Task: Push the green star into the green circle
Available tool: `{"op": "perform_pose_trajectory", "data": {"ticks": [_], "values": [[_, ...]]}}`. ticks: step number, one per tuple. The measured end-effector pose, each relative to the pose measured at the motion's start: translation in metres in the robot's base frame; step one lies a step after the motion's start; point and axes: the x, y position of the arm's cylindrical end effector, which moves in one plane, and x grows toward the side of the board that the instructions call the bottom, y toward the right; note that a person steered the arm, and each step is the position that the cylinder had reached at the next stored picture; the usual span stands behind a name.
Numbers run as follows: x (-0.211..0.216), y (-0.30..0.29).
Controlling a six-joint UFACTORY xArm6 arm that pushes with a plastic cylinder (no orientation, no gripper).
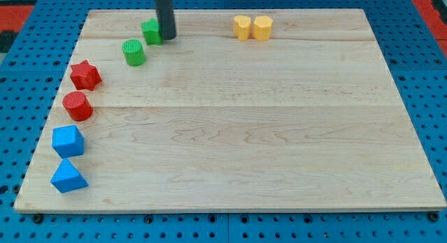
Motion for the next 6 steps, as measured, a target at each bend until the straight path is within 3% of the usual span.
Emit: {"op": "perform_pose_trajectory", "data": {"ticks": [2, 3, 5, 6], "values": [[-0.053, -0.017], [-0.040, -0.054], [-0.002, -0.070], [0.007, -0.150]]}}
